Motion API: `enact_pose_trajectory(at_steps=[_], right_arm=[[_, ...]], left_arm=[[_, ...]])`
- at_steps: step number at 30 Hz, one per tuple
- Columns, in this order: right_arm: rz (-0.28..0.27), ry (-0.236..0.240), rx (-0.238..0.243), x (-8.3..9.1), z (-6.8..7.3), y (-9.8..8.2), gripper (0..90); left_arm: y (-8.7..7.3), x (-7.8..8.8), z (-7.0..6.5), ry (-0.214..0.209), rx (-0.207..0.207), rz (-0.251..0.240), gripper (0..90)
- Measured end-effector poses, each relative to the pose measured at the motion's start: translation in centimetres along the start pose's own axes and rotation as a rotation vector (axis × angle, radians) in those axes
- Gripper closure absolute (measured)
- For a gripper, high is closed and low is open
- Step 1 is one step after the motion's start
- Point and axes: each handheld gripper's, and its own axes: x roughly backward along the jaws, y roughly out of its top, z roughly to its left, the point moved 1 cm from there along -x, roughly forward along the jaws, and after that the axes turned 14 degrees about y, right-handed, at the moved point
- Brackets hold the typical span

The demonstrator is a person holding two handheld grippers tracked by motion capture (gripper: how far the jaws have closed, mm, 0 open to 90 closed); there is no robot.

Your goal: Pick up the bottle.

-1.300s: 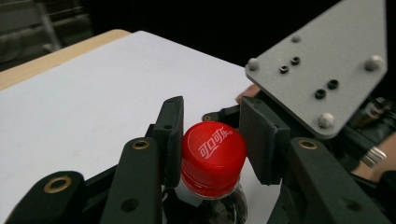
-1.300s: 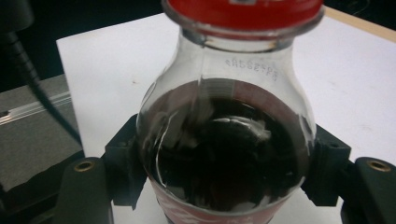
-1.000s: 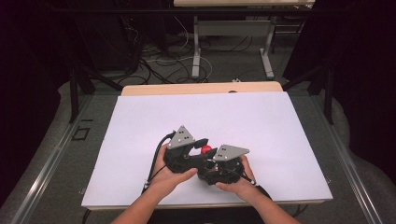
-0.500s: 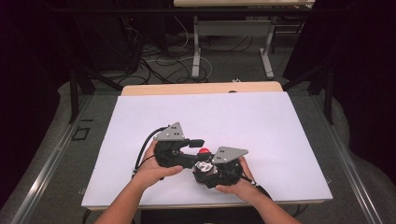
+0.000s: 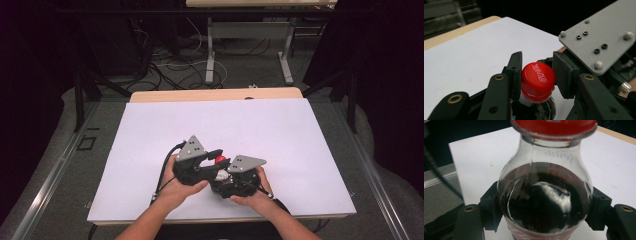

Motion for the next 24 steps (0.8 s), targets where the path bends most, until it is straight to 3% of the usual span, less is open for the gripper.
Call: enact_pose_trajectory(at_steps=[2, 4, 7, 9, 13, 15, 19, 24], right_arm=[[-0.001, -0.007, -0.001, 0.0, 0.0, 0.0, 29.8], [-0.002, -0.027, 0.000, 0.0, 0.0, 0.0, 29.8], [-0.007, -0.027, -0.006, 0.1, 0.0, 0.0, 29.8], [-0.006, -0.020, -0.004, 0.2, -0.1, 0.0, 29.7], [-0.002, 0.003, -0.006, 0.3, -0.2, 0.0, 29.6], [-0.005, 0.009, -0.004, 0.3, -0.2, 0.0, 29.6], [-0.013, 0.037, 0.006, 0.3, 0.0, 0.1, 29.6], [-0.008, 0.065, 0.023, 0.2, 0.2, 0.1, 29.6]], left_arm=[[0.0, 0.0, -0.8, 0.057, 0.003, -0.005, 61.6], [0.1, -0.1, -1.1, 0.086, 0.021, -0.006, 61.6], [0.2, -0.1, -1.0, 0.078, 0.036, 0.002, 61.3], [0.4, -0.2, -0.6, 0.048, 0.034, 0.016, 58.8], [0.7, 0.3, 0.8, -0.022, 0.035, 0.025, 45.1], [0.8, 0.6, 1.5, -0.058, 0.021, 0.025, 45.1], [0.9, 0.6, 2.7, -0.197, -0.013, 0.040, 45.6], [0.6, 0.2, 2.7, -0.273, -0.072, 0.059, 52.7]])
